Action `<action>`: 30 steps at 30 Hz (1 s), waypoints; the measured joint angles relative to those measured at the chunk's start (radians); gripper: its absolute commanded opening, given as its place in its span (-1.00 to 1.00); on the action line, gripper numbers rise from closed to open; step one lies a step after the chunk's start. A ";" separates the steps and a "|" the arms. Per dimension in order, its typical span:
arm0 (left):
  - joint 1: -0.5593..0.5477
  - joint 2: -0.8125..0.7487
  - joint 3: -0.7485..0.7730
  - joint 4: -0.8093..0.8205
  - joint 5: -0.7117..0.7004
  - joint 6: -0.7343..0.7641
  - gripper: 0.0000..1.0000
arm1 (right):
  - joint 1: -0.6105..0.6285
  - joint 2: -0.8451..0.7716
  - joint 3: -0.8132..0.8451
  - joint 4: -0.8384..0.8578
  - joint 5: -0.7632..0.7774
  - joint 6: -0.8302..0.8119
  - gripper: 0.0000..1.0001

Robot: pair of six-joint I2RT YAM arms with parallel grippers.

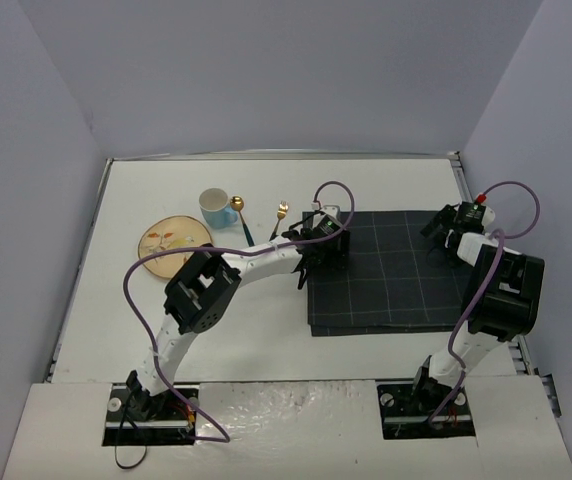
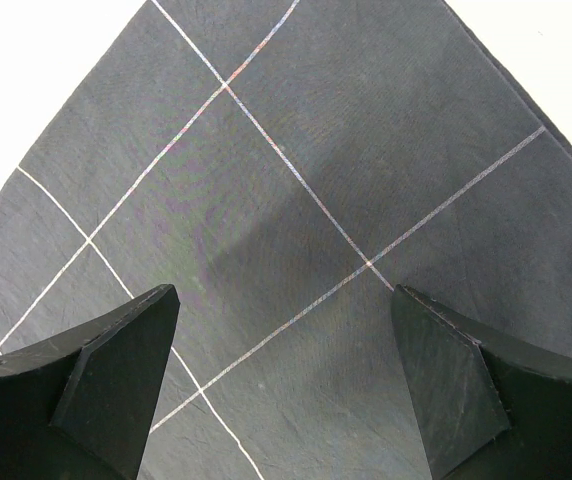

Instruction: Set the dinner table for one person

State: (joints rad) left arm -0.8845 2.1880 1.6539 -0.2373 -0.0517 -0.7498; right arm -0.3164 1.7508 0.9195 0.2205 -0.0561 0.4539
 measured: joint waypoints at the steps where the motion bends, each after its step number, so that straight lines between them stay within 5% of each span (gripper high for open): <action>1: 0.000 0.000 0.001 -0.002 0.000 -0.001 0.43 | 0.000 0.000 0.000 0.000 0.000 0.000 0.69; 17: 0.027 -0.025 -0.029 -0.027 0.003 -0.032 0.41 | 0.000 -0.036 -0.035 -0.014 0.014 0.035 0.70; 30: 0.045 -0.061 -0.029 -0.207 -0.086 0.059 0.69 | -0.005 -0.087 -0.042 -0.075 0.013 0.055 0.70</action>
State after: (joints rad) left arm -0.8390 2.1273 1.6249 -0.4444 -0.1379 -0.6910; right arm -0.3210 1.6641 0.8776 0.1459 -0.0432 0.5092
